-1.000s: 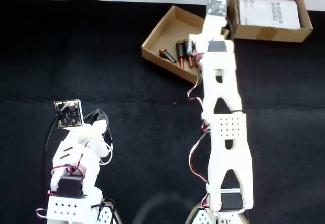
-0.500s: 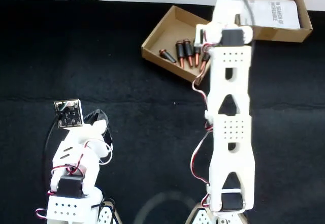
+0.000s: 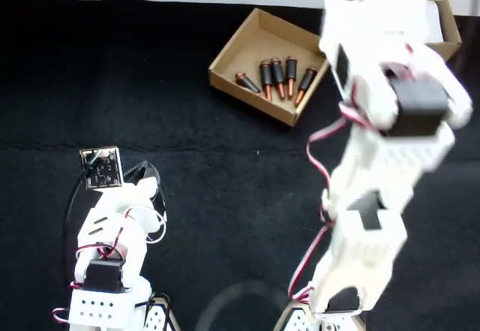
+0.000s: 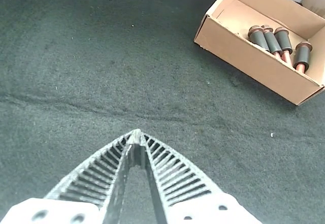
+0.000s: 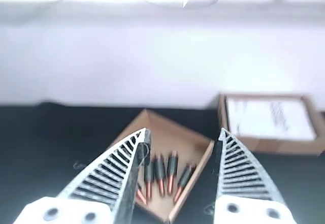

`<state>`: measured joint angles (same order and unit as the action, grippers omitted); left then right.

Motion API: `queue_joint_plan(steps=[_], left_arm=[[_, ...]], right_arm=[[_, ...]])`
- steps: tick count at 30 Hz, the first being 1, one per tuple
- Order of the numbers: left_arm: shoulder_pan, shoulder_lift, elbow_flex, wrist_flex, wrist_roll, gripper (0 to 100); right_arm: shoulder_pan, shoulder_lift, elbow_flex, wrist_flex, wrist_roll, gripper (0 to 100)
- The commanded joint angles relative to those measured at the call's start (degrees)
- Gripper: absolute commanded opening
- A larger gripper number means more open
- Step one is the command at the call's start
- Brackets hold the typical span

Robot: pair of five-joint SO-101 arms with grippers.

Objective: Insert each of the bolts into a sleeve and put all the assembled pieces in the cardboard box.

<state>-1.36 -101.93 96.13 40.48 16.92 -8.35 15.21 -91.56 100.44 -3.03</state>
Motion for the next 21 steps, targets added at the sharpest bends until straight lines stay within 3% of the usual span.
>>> queue_joint_plan(steps=[1,18,21], left_arm=[[0.6,-1.4,1.0,0.0,0.1,1],[0.5,-1.4,1.0,0.4,0.1,1],[0.5,-1.5,1.0,3.7,0.1,1]], right_arm=[[0.0,-13.3,10.2,0.7,0.6,19.1],[0.0,-71.0,88.6,0.4,0.6,19.1],[0.0,-78.6,102.3,-1.0,0.6,19.1]])
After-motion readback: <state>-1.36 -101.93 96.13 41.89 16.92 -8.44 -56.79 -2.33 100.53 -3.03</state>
